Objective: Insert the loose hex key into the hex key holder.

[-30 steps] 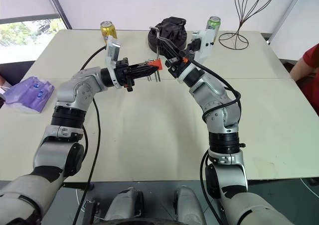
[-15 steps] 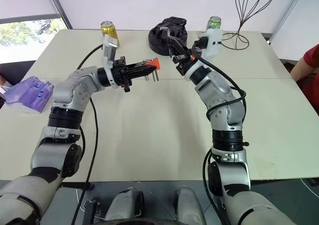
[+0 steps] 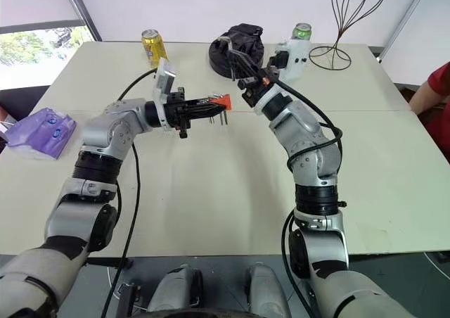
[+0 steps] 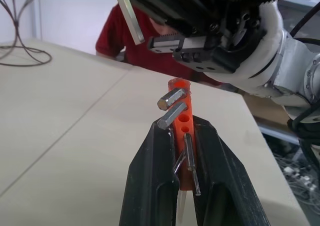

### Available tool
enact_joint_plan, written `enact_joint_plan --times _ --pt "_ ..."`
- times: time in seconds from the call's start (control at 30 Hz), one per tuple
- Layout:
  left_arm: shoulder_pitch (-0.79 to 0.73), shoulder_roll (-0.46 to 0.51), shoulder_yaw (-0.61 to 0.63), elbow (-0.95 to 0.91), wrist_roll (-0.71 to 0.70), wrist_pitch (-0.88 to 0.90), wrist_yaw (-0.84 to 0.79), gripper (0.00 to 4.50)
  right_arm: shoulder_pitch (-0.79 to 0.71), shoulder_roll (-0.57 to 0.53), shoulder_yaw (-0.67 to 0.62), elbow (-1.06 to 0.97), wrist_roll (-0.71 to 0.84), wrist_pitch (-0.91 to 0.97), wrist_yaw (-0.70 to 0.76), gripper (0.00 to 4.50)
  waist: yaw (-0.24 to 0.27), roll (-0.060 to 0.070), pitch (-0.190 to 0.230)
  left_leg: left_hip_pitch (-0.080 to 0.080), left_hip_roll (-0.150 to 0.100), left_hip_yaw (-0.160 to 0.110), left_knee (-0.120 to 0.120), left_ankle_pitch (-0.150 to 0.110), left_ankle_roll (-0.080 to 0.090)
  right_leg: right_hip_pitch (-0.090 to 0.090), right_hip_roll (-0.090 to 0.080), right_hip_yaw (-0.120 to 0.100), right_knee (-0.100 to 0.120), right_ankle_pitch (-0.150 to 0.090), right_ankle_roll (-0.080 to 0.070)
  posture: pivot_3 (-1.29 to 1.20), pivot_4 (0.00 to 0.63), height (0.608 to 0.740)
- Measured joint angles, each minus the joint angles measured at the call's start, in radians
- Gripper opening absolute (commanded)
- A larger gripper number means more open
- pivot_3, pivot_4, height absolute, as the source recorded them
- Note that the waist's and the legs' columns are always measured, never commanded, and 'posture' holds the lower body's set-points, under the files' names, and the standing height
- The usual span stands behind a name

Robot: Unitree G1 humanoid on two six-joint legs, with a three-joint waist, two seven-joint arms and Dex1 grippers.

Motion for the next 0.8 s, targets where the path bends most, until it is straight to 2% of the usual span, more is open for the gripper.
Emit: enact_joint_plan --times 0.4,0.8 --pt "-0.063 -0.023 0.013 0.08 0.009 -0.041 -0.004 0.0 0.035 0.001 0.009 -0.048 0.009 0.029 -0.005 0.05 -0.001 0.0 0.0 0.0 0.0 0.0 0.0 0.0 0.001 0.0 0.0 0.0 0.0 0.0 0.0 0.0 0.15 0.74" --pt "-0.02 -0.004 0.005 0.071 0.026 -0.042 -0.005 0.0 0.035 0.001 0.0 -0.053 0.009 0.024 -0.012 0.05 -0.001 0.0 0.0 0.0 0.0 0.0 0.0 0.0 0.001 0.0 0.0 0.0 0.0 0.0 0.0 0.0 0.15 0.74"
